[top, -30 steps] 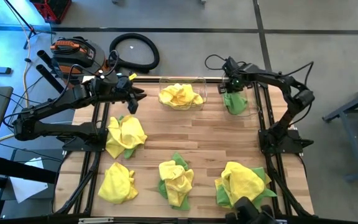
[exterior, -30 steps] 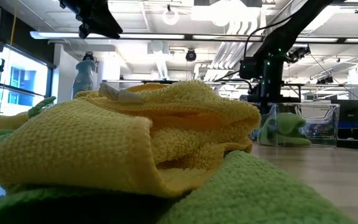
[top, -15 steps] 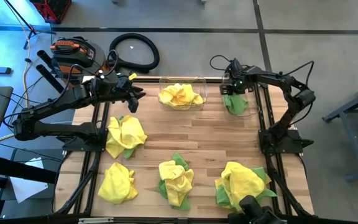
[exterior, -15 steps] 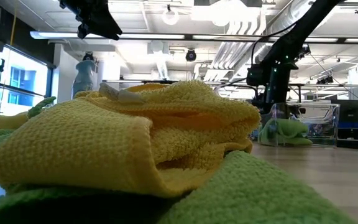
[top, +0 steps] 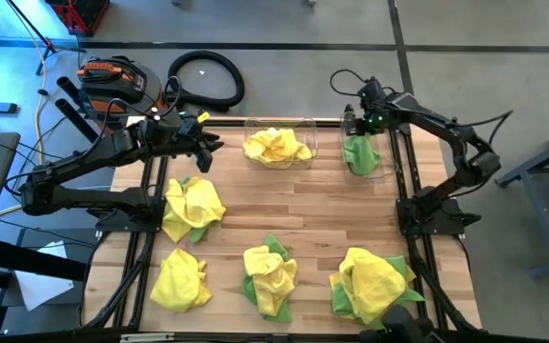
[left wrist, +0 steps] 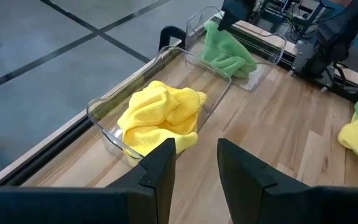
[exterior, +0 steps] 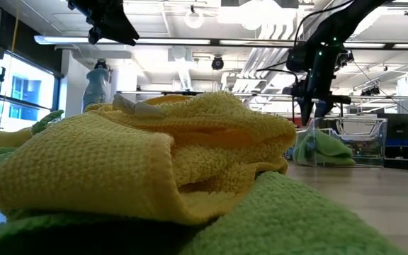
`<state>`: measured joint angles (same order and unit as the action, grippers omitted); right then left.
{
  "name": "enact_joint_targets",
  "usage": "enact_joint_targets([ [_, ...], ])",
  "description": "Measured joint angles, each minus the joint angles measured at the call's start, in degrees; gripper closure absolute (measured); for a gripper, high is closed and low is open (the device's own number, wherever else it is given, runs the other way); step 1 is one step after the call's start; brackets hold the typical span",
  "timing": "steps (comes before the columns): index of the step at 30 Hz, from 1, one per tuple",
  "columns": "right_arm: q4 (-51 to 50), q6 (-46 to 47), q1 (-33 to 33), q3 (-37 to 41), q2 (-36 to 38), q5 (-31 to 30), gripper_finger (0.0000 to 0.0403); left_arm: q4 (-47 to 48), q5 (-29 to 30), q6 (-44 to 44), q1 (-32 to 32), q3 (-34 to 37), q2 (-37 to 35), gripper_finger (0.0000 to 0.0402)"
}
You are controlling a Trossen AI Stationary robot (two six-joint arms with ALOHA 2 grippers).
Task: Sort microfiber towel by color & place in baskets
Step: Put the bottom left green microfiber cloth into the right transparent bin
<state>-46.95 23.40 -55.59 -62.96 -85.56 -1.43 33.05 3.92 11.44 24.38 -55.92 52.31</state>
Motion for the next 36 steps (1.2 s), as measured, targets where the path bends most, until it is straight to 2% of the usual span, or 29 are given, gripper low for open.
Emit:
enact_joint_targets([
  [3, -0.5, 0.3, 0.1, 0.1, -1.0, -1.3, 0.0293, 0.0, 0.0, 0.4, 0.0, 0.0, 0.0, 0.0296],
  [9, -0.9, -1.2, 0.1, 0.1, -5.6, -1.4, 0.0381, 0.0, 0.0, 1.0, 0.0, 0.0, 0.0, 0.0296],
  [11, -0.5, -1.3, 0.1, 0.1, -7.5, -1.8, 0.0396, 0.0, 0.0, 1.7, 0.0, 0.0, 0.0, 0.0296],
  [17, 1.0, -1.4, -0.3, 0.1, -13.0, -1.8, 0.0382, 0.0, -0.3, 2.1, -0.1, 0.0, 0.0, 0.0296],
  [23, 1.1, -2.5, -0.3, 0.2, -15.8, -1.6, 0.04, 0.0, -0.3, 3.0, -0.1, 0.0, 0.0, 0.0296],
  [30, -0.5, -4.0, -0.3, 0.0, -11.9, -1.1, 0.0397, 0.0, -0.3, 3.0, -0.1, 0.0, 0.0, 0.0296],
  [36, -2.2, -4.2, -0.3, 0.0, -4.8, -0.6, 0.0397, 0.0, -0.3, 1.8, -0.1, 0.0, 0.0, 0.0296],
])
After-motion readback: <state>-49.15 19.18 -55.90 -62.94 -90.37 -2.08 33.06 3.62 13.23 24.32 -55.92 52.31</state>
